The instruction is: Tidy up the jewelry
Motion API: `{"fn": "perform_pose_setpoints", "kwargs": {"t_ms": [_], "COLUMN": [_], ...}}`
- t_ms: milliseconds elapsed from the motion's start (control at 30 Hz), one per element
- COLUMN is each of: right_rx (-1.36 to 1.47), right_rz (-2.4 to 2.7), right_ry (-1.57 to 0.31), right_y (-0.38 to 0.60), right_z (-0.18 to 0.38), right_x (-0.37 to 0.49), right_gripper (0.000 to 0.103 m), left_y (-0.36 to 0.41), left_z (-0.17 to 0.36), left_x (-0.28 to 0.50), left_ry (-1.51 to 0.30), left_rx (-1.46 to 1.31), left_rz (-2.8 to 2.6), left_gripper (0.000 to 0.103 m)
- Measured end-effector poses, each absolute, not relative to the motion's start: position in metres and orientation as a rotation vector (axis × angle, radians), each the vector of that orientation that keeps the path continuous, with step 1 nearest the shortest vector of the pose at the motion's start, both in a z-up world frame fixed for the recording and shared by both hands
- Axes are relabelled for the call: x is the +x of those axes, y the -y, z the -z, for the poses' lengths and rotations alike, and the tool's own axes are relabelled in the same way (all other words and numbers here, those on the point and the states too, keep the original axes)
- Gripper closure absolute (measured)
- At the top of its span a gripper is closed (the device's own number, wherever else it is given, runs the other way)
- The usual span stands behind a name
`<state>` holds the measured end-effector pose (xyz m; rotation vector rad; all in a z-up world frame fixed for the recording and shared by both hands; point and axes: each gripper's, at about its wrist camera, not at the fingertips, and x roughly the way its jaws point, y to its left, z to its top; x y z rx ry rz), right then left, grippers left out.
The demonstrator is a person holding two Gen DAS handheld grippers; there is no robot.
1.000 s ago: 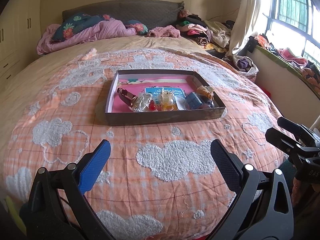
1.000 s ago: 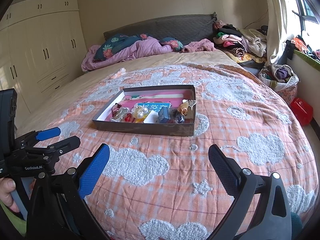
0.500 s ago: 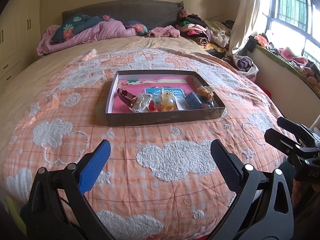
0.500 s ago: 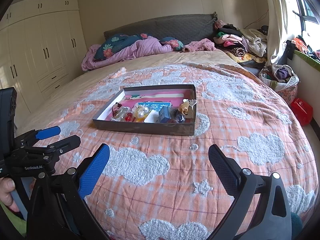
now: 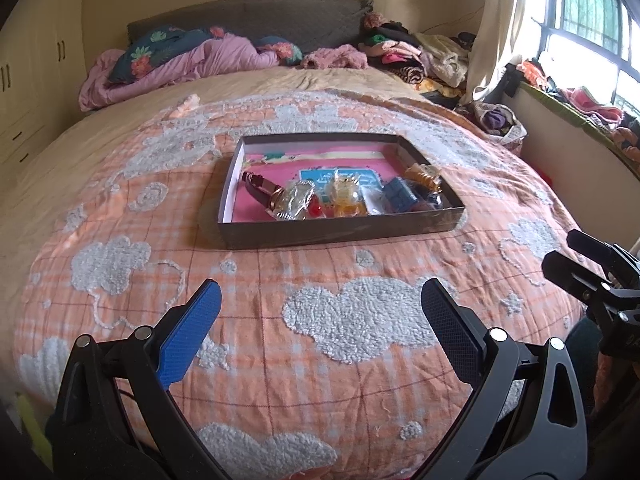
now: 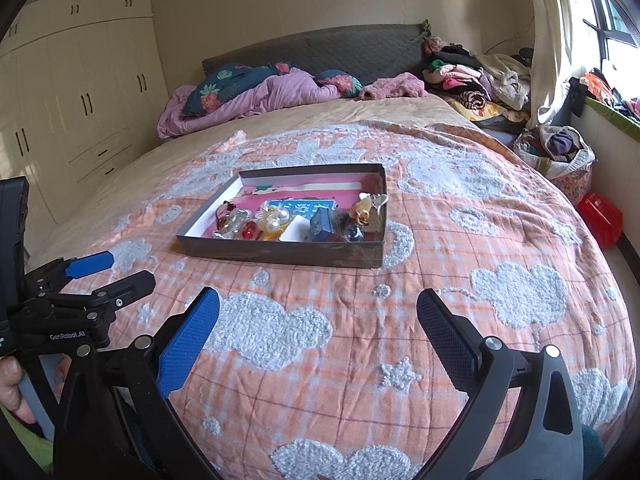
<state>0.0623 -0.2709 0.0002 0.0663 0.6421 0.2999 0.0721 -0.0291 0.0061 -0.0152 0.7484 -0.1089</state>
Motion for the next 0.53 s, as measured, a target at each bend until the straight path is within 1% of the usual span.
{"fn": "perform_pose_setpoints", "kwargs": {"t_ms": [200,300,367,533], "right_rx": [0.100,0.119,0.136,0.114], "right_rz": [-0.225,-0.140,-0.090,0.169], "right_ry": [-0.669,-0.693,-0.706,-0.758], "right_y": [0.291,0.314,0.336,0.414], "right_z": [0.009,0.016,0.020,0.045], "right_x": [0.088,0.113,0.135,0.211], "right_gripper": [0.005,0.005,0.005,0.005], "left_y": [0.011,-0.019,-0.052,-0.138], "left_z": [0.006,0.008,0.007,0.006], "left_x": [0.096,0.121,0.144,0.214], "left_ry": [-0.781,-0.782,-0.769,-0.743], "left_rx": [-0.061,-0.124,-0.162,-0.136], "left_rz": [-0.009,-0.116,-0.235,-0.481], "left_gripper": [0.009,0.009,0.009,0.009]}}
